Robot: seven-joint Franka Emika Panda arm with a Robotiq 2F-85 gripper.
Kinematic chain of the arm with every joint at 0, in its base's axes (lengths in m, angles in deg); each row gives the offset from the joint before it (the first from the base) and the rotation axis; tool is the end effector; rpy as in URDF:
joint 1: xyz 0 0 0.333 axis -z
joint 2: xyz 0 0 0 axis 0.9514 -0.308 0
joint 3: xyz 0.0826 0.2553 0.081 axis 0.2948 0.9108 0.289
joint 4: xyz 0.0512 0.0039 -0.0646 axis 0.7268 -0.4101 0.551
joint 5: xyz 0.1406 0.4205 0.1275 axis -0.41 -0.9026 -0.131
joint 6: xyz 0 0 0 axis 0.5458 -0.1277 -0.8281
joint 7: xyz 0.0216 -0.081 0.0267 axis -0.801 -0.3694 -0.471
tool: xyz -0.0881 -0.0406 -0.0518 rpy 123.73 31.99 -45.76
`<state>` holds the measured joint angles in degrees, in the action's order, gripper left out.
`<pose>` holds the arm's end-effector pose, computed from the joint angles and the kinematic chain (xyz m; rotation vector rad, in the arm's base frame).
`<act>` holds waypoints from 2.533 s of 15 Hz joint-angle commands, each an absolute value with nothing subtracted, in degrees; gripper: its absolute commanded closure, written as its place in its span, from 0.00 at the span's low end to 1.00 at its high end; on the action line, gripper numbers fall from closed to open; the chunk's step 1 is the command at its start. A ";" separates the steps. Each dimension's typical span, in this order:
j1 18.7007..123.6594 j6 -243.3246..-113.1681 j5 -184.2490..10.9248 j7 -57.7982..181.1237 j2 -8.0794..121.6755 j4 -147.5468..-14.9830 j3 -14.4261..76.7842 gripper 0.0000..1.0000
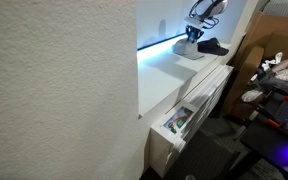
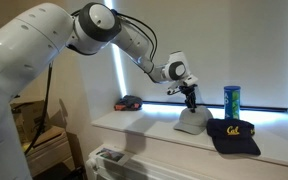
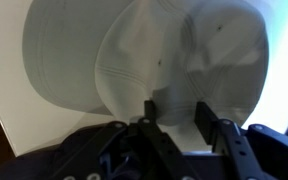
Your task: Move the grey cap to the right and then back to the left
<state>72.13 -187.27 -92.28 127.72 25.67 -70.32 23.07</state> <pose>0.7696 -0.1386 0.1656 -2.3602 1.9703 -0.4505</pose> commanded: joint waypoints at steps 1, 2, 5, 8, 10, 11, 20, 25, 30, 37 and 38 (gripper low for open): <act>72.97 -186.95 -93.22 126.09 25.46 -69.29 23.99 0.83; 72.84 -187.26 -93.09 126.21 25.54 -69.40 23.85 0.88; 72.87 -192.24 -92.88 121.60 27.93 -72.58 25.73 1.00; 70.83 -197.94 -91.56 115.14 31.63 -76.61 26.46 0.99; 70.07 -199.80 -91.51 110.12 34.05 -77.37 27.27 0.99; 69.55 -200.78 -91.51 107.70 34.92 -77.45 27.66 0.99; 61.65 -202.32 -87.41 91.48 43.03 -81.56 27.55 0.99; 56.20 -202.93 -81.35 91.37 45.59 -85.93 25.82 0.99; 54.31 -202.37 -78.64 87.63 49.39 -93.11 28.52 0.99; 59.92 -200.88 -91.55 66.15 58.91 -107.53 43.88 0.99; 61.05 -200.36 -94.29 62.80 59.89 -108.82 45.77 0.99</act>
